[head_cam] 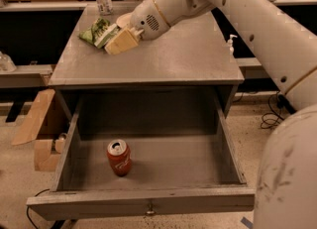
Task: Place coke can into top drawer
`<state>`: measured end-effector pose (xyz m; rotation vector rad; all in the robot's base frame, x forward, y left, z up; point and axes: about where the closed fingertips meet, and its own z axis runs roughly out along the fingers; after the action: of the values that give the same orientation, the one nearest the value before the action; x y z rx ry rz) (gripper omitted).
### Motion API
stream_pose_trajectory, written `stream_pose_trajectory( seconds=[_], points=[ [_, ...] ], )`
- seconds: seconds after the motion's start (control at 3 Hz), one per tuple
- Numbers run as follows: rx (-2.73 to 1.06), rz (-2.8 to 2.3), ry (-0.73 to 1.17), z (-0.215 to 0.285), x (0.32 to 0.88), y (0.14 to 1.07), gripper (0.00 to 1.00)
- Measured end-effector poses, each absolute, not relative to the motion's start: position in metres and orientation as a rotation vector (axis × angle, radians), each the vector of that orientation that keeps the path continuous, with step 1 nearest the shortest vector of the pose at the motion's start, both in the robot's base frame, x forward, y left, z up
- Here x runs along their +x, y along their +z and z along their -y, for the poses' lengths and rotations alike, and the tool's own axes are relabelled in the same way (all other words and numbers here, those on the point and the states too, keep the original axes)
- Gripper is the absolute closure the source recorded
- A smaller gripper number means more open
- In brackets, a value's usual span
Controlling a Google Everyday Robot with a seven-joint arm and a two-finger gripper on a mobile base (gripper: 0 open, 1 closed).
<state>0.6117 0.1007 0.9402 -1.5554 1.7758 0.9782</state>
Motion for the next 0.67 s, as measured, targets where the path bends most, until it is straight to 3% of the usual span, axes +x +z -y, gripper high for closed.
stream_pose_trajectory(
  seconds=[0.33,0.67],
  points=[
    [-1.603,-1.881,0.874,-0.09,0.629,0.933,0.7],
    [-1.642,-1.96,0.699,-0.031,0.639,0.953,0.94]
  ],
)
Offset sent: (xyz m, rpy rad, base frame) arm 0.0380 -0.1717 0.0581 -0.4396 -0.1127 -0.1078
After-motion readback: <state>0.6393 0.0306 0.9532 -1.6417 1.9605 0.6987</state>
